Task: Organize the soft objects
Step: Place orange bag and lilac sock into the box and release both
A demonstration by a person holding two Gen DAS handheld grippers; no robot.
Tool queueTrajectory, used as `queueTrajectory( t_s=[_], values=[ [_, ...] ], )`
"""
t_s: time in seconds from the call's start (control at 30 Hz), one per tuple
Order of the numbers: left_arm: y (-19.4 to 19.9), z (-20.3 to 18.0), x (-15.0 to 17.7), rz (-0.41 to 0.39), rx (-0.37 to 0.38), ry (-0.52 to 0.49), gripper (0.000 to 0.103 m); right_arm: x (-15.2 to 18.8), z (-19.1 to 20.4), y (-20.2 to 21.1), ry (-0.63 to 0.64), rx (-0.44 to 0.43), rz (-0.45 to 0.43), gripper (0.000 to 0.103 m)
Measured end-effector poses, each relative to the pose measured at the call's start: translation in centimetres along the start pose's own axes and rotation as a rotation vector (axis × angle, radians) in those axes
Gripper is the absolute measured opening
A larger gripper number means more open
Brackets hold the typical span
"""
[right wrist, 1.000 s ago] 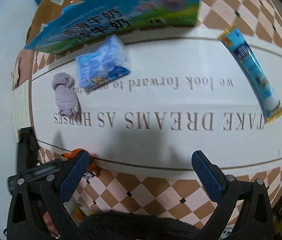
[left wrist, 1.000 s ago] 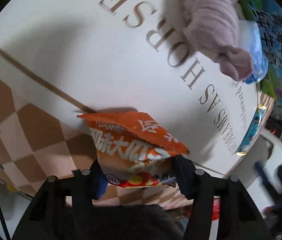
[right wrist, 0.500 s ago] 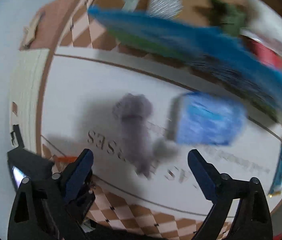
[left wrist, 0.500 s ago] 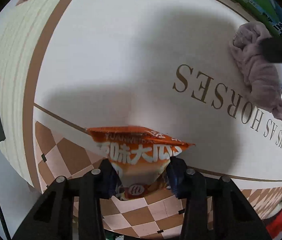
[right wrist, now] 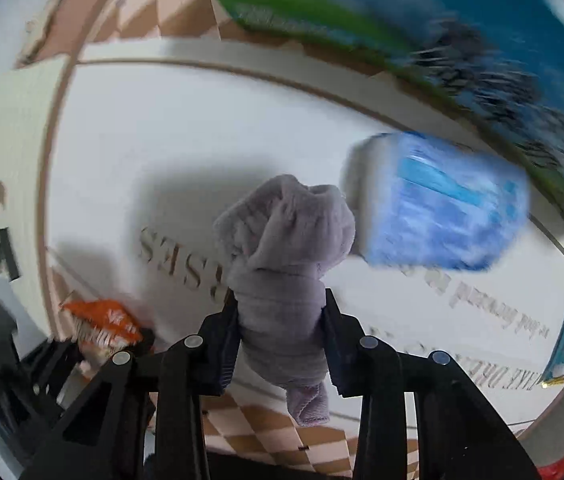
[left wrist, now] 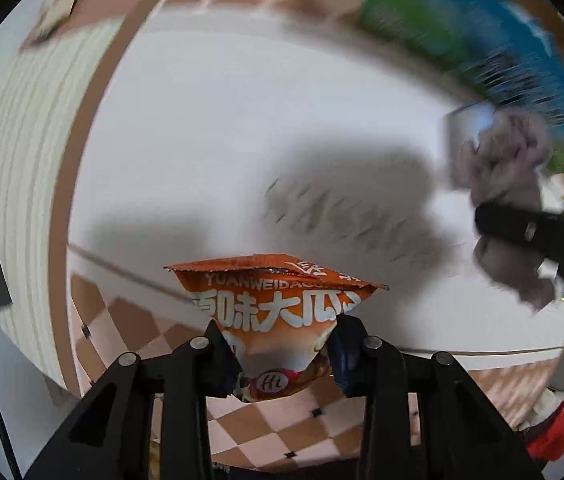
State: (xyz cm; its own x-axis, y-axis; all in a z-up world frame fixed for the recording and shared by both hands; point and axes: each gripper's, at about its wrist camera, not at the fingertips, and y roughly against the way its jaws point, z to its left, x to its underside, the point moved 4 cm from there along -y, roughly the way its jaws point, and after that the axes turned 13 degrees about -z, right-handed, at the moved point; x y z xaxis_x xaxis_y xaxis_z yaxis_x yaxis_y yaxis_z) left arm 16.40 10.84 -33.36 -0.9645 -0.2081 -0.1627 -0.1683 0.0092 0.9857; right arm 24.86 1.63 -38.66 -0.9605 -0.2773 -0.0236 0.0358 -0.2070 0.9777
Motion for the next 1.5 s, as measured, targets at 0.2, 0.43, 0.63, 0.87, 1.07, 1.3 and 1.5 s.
queueTrajectory(
  t_s=[0.2, 0.43, 0.63, 0.87, 1.07, 1.3, 1.5],
  values=[
    [8.3, -6.2, -6.9, -0.146, 0.124, -0.13, 0.033, 0.1, -4.2, 9.9, -0.087, -0.083, -0.159, 0.039],
    [10.0, -12.7, -19.9, -0.227, 0.147, -0.272, 0.033, -4.8, -13.4, 18.5, -0.226, 0.014, -0.344, 0.039],
    [4.9, -15.8, -26.5, -0.14, 0.106, -0.319, 0.033, -8.7, -20.9, 16.5, -0.337, 0.145, -0.311, 0.039],
    [-1.4, -17.9, -30.9, -0.028, 0.063, -0.332, 0.033, -10.9, -23.0, 12.5, -0.367, 0.19, -0.23, 0.039],
    [-4.5, -18.0, -32.9, 0.013, 0.016, -0.319, 0.033, -11.2, -23.1, 9.7, -0.392, 0.199, -0.187, 0.039],
    [-6.4, -17.3, -33.6, 0.054, -0.006, -0.296, 0.034, -11.1, -23.0, 7.9, -0.395, 0.197, -0.146, 0.04],
    [-6.9, -16.8, -33.5, 0.113, 0.016, -0.249, 0.036, -11.1, -23.2, 7.1, -0.41, 0.191, -0.116, 0.042]
  ],
)
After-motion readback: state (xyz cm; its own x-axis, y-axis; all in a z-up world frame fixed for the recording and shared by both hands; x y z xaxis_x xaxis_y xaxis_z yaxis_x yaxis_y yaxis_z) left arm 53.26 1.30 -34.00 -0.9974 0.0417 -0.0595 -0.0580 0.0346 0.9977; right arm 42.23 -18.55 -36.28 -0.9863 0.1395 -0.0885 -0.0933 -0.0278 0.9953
